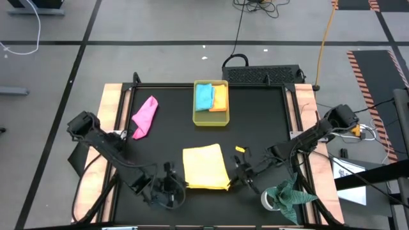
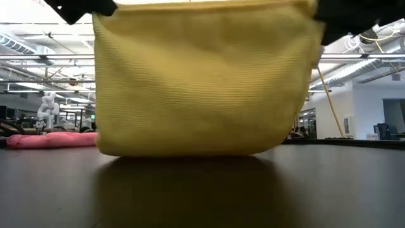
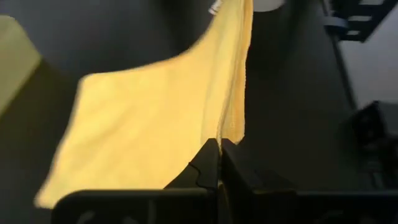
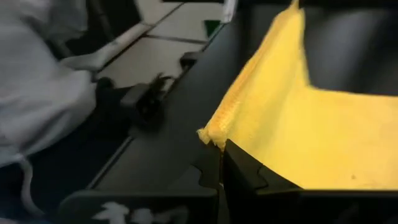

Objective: Fold microfiber towels
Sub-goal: Fold the yellow towel

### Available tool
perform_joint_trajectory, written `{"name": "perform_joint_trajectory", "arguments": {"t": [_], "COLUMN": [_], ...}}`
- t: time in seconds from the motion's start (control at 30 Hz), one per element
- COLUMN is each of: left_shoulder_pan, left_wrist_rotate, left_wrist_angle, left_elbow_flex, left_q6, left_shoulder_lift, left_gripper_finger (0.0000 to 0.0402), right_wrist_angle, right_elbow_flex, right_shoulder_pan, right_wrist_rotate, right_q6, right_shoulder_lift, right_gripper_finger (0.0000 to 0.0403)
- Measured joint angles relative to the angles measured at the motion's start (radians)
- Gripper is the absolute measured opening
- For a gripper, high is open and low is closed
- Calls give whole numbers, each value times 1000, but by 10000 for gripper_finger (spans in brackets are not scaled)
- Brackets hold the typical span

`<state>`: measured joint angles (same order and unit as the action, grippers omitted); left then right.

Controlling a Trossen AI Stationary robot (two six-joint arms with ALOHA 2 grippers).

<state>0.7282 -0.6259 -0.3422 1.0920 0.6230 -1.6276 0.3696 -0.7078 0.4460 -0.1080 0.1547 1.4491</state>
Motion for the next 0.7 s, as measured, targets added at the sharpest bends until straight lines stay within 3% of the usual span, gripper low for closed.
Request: {"name": "perform_joint_trajectory", "arguments": {"t": [0.37,0.5,0.7], "left_shoulder_pan": [-78,-146,-228], "left_wrist_rotate": [-219,-224,-216], "left_wrist_angle": [-239,-308,-237], "left_elbow_flex": [-2,-14,-119], "left_q6": [80,120,125], "left_shoulder_lift": [0,-8,-10], "left_gripper_finger": [11,5,8], "right_wrist_angle": [-69,-78,-12], "right_elbow_flex": [0,4,65], "right_shoulder_pan": [-104,-167,-240], "right_wrist_rotate": [378,396,395], "right_q6": [-14,-12,4], "right_shoulder_lift": [-9,8,53], "right_gripper_finger": [0,0,0]}}
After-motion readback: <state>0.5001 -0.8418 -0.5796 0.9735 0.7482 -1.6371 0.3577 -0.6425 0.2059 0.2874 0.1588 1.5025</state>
